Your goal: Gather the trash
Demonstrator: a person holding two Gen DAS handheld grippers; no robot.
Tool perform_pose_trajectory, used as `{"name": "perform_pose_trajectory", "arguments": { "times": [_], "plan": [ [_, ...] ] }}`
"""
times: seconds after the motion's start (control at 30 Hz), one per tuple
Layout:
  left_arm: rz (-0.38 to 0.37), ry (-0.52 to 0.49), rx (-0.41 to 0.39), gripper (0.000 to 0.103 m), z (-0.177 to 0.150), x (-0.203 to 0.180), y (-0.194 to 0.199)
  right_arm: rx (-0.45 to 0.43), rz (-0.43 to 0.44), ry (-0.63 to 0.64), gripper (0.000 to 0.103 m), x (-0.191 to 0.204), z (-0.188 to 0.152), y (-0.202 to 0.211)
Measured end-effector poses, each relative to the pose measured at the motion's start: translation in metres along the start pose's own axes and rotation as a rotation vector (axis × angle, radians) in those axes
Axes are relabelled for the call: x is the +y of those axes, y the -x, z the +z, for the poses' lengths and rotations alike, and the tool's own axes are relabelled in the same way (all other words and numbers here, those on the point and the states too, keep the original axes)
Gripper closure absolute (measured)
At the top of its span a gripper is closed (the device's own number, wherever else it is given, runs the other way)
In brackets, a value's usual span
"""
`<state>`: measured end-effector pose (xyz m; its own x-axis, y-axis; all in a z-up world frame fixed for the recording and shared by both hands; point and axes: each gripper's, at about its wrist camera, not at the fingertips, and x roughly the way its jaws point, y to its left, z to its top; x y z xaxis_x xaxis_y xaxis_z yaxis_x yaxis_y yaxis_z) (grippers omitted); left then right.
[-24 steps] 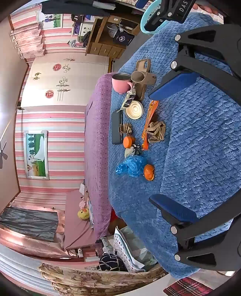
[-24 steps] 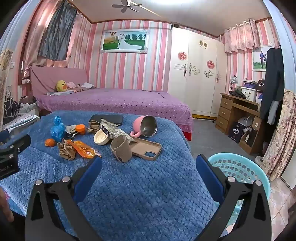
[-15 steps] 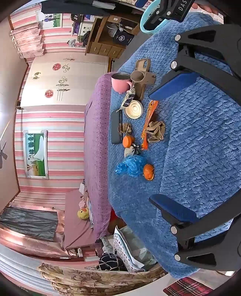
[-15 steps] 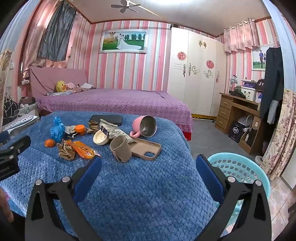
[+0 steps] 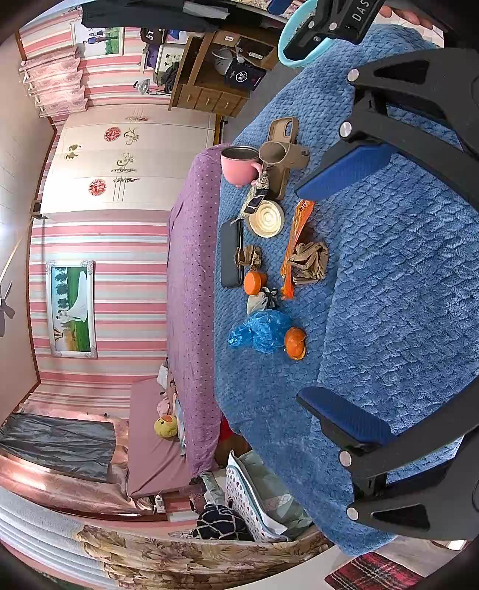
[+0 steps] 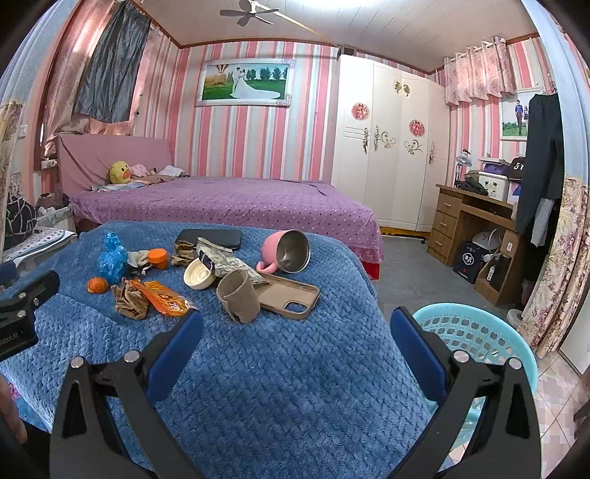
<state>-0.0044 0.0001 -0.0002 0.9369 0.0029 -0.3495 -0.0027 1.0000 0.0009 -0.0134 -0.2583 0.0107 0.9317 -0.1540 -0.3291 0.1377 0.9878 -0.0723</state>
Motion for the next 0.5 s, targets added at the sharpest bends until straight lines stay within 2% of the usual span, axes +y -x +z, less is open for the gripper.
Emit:
{"name": "perform_pose_trajectory", "arguments": {
  "times": [0.5],
  "plan": [
    [-0.001,0.001,0.005,0.005,0.0015,0.0005,-0.0019,-0.001,0.0,0.0,0.004,0.0006,-0.0006,0.0004]
  ]
}}
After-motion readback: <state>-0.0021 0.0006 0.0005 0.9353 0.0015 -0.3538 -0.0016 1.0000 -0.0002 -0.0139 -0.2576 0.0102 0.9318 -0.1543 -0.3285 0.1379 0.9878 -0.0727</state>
